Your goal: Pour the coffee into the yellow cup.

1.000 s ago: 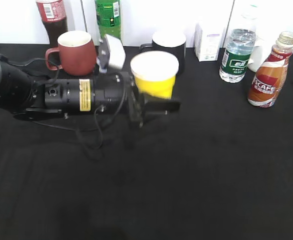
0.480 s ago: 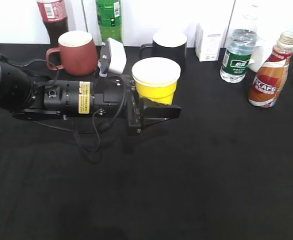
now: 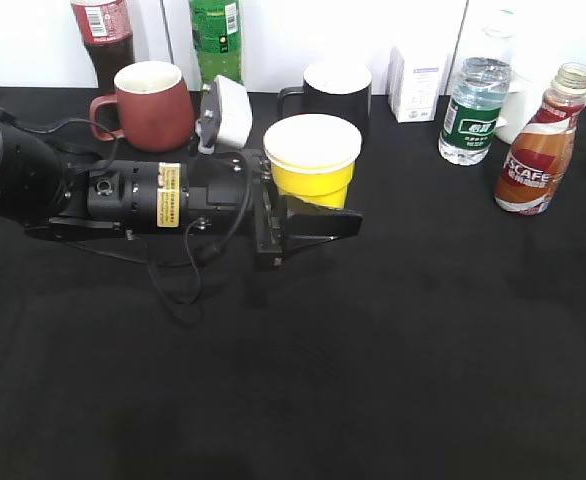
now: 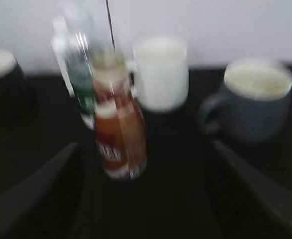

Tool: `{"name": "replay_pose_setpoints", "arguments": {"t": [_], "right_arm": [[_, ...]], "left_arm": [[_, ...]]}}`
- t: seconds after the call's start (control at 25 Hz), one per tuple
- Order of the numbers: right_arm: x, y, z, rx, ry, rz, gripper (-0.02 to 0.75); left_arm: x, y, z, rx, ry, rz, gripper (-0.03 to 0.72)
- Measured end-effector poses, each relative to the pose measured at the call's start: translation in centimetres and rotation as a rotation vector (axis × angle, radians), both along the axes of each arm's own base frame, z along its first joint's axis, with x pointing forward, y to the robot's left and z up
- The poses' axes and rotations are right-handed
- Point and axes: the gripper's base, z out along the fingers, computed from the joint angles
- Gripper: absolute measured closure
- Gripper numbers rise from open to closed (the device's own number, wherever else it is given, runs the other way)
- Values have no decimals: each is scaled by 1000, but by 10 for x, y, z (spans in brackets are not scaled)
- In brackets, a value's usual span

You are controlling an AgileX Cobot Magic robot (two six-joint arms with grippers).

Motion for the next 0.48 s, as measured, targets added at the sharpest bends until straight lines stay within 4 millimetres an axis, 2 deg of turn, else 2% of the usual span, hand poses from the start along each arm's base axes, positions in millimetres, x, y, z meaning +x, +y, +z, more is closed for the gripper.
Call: {"name": "replay_pose_setpoints", "arguments": {"t": [0.16, 0.28, 0.48], "right_arm": [[33, 3, -41, -32, 40, 25, 150], [46, 10, -75, -60, 129, 107, 103], [91, 13, -91, -56, 104, 120, 75]], "left_arm": [[0, 0, 0, 0, 0, 0, 253], [0, 0, 0, 0, 0, 0, 253], [0, 0, 0, 0, 0, 0, 253]]}}
